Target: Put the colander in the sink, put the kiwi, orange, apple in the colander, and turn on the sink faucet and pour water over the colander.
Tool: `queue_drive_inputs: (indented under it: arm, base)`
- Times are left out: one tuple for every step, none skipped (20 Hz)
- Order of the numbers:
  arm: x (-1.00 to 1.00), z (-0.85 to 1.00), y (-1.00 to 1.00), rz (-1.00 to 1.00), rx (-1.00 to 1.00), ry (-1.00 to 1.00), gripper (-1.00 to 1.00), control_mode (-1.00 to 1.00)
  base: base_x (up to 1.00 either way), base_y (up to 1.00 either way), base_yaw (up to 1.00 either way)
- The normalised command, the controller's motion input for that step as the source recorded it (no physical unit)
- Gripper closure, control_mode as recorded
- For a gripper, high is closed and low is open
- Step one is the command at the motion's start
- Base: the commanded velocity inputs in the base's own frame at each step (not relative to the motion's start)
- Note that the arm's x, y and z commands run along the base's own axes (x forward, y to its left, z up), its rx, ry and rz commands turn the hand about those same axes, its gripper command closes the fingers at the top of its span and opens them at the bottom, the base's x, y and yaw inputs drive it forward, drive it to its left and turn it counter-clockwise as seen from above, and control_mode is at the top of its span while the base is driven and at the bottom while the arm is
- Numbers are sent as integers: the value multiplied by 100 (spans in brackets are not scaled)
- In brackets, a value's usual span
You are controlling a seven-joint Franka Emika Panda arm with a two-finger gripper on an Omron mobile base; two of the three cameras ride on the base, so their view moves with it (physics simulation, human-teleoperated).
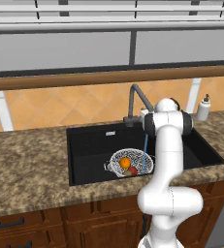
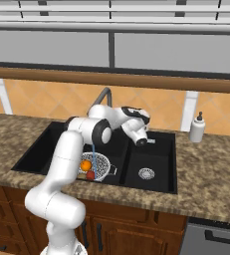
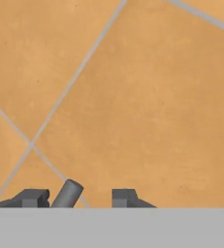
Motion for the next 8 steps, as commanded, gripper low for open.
queue_drive_inputs:
  arm:
    - [0,0,-54,0,0,2,100,-100]
    - [0,0,-54,0,0,1,100,-100]
    - [0,0,-53,0,0,0,100,-100]
    - [-1,-3,-48,0,0,0,100,-100]
    - [-5,-3,-42,-1,0,0,100,-100]
    - [-5,-4,-33,-3,0,0,100,-100]
    - [1,0,-13,-11,4,0,100,-100]
    - [0,0,0,0,0,0,100,-100]
  base:
    - [0,0,0]
    - [0,0,0]
    - [0,0,0]
    - [0,0,0]
    - [0,0,0]
    - [0,0,0]
    - [0,0,0]
    - [0,0,0]
